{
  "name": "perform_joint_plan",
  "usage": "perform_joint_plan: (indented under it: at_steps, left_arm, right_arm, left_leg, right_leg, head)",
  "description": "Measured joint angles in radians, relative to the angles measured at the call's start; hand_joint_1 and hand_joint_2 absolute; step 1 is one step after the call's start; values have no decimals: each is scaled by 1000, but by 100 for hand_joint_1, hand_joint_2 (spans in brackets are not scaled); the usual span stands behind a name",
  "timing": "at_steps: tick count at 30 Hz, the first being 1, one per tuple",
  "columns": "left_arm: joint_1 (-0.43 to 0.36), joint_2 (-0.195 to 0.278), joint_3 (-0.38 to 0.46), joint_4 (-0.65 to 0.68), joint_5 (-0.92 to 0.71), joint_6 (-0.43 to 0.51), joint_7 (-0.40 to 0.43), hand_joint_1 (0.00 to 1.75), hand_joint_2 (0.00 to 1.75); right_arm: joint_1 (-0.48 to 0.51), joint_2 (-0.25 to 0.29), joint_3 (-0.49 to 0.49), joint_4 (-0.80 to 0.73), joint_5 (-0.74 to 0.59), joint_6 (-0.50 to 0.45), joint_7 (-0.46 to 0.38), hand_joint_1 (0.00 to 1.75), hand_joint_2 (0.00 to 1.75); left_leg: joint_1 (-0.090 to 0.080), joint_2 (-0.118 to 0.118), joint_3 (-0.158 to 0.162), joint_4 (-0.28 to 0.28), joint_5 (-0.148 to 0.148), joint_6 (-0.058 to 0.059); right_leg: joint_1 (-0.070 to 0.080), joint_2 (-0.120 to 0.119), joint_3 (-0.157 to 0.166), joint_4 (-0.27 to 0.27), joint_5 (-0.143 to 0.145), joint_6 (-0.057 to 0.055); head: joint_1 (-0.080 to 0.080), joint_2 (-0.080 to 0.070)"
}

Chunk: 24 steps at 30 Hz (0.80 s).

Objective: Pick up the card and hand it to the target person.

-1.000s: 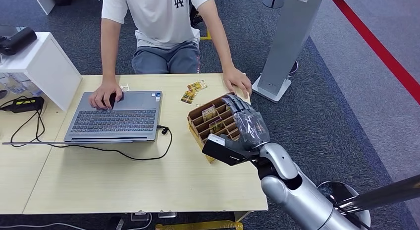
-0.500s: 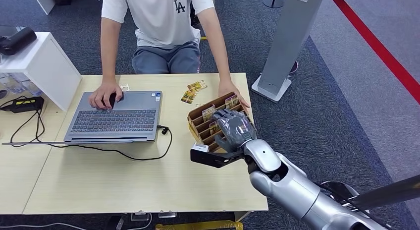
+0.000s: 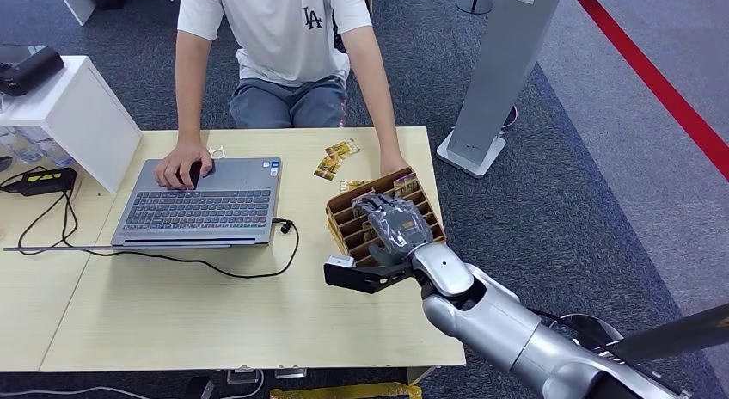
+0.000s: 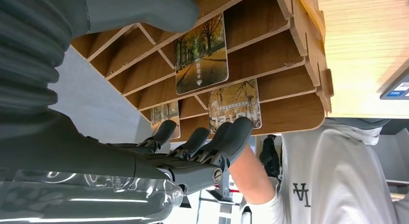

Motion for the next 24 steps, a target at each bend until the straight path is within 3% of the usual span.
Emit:
perform_joint_plan:
  at_steps: [13,24]
  left_arm:
    - [5,0,0,0,4,0,-3,0,0]
    - [6,0,0,0,4,0,-3,0,0]
  right_arm:
    - [-24,6,36,32,-16,-6,15,89,175]
    - [-28,6,51,41,-18,-7,17,97,175]
  left_leg:
    - [0,0,0,0,0,0]
    - [0,0,0,0,0,0]
  right_leg:
    - [0,0,0,0,0,0]
    - [0,0,0,0,0,0]
  head:
    - [0,0]
    - [0,0]
